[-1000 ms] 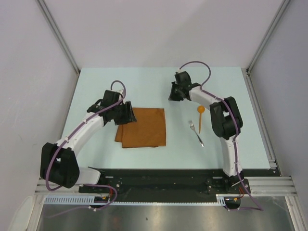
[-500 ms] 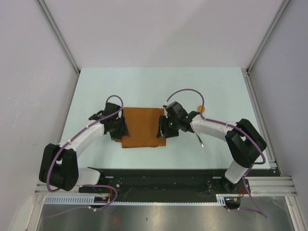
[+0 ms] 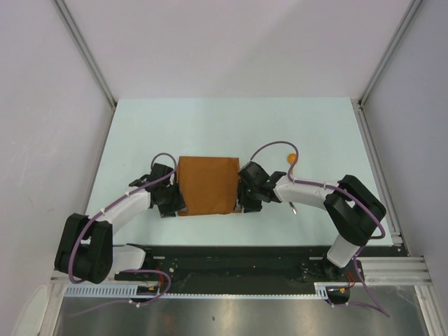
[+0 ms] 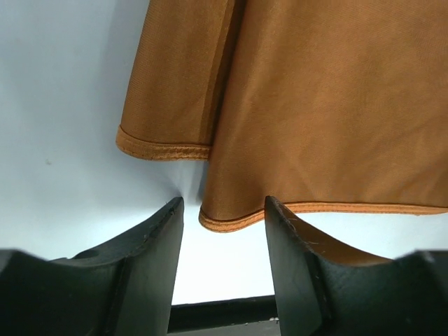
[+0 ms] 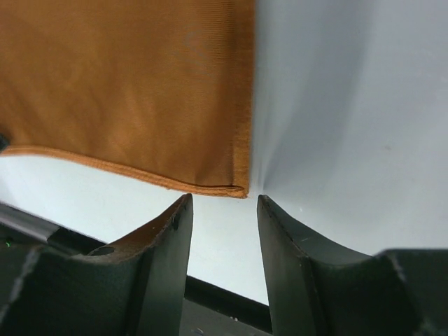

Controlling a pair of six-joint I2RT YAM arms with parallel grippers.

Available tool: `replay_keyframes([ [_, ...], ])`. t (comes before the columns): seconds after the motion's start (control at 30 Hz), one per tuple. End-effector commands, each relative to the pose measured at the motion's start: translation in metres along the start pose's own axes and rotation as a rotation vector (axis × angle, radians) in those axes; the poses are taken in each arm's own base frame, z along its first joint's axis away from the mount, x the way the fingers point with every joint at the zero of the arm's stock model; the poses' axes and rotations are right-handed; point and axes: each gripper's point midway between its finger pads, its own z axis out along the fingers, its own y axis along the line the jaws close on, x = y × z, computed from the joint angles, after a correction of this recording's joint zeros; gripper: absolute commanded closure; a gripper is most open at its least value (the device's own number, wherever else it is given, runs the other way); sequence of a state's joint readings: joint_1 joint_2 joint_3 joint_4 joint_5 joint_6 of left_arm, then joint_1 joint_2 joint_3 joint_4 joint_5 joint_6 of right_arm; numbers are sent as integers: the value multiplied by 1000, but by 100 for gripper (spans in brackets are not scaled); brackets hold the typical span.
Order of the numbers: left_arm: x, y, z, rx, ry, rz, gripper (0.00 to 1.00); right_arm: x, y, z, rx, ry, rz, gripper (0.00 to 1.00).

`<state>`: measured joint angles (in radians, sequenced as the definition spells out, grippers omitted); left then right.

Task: Fold the napkin into a case and place the utensils inside
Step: Smooth out the square-folded napkin at the center of the board.

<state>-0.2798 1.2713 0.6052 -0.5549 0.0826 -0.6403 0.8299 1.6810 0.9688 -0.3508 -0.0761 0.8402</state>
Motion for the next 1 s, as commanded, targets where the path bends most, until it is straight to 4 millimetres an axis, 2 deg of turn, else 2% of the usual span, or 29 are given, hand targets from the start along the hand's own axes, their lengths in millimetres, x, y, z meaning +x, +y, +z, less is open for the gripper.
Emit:
replay_keyframes([
  [0.0,-10,-9,-3,51,-56,-36,48,-11,-9,-3,111,-86,183,53],
  [0.2,-5,-6,-1,55,-62,-63,53,-11,-18,0,187,-126,283,54],
  [0.37,-6,-9,-1,74,-68,-67,57,-13,-4,3,195,-119,354,56],
  [0.47,-6,-9,-3,84,-78,-65,61,-10,-4,4,229,-116,400,57],
  [0.7,-6,-7,-6,95,-107,-69,62,3,-28,10,391,-101,461,59],
  [0.8,-6,-7,-6,96,-114,-67,63,10,-37,16,430,-90,476,64],
  [0.97,-5,-8,-6,110,-118,-67,69,10,-32,26,419,-84,479,66],
])
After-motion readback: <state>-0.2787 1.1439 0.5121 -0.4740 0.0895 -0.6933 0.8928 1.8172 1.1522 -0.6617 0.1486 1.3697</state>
